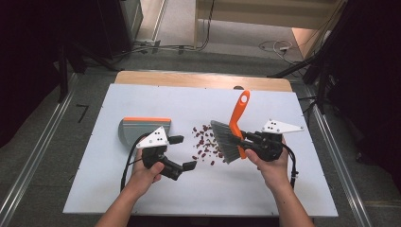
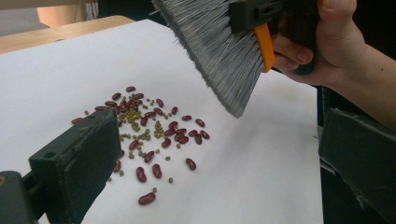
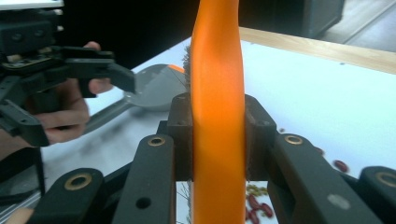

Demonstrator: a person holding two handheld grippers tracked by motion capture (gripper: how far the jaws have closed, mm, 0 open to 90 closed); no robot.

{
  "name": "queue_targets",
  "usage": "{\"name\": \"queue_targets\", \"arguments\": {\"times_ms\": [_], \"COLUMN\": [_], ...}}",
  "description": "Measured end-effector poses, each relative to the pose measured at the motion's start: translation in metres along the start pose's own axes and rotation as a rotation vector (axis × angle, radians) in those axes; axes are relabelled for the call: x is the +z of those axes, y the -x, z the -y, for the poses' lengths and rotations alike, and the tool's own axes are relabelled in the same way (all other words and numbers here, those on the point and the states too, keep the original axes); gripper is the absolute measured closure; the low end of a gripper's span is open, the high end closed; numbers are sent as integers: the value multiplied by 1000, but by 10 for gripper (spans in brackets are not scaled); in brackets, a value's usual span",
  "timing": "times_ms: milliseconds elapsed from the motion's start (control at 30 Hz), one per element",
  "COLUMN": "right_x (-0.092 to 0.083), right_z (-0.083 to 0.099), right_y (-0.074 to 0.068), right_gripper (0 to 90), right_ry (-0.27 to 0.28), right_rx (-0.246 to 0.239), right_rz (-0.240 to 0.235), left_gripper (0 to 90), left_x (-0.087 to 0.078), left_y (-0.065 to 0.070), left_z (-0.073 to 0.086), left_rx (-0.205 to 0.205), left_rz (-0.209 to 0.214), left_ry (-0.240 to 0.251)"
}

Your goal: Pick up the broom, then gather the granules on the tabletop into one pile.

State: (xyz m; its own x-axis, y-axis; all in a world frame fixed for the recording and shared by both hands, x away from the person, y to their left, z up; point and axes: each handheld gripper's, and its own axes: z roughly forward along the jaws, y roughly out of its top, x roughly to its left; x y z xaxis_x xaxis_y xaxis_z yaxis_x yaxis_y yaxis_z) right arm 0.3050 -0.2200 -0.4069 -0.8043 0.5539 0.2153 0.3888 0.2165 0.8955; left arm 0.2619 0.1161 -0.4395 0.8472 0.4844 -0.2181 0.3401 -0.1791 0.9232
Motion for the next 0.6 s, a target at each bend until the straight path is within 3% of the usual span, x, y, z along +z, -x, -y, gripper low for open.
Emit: {"name": "queue_targets", "arguments": {"times_ms": [600], "right_x": [-16], "right_z": [2], "right_y": [20], "right_gripper": [686], "right_ry": [-6], "right_rx": [67], "right_rz": [163], "left_gripper": [0], "left_x": [-28], "left_y": [-4], "left_z": [15], "left_rx": [-16], "left_rz": [-74], "left_ry": [48]}}
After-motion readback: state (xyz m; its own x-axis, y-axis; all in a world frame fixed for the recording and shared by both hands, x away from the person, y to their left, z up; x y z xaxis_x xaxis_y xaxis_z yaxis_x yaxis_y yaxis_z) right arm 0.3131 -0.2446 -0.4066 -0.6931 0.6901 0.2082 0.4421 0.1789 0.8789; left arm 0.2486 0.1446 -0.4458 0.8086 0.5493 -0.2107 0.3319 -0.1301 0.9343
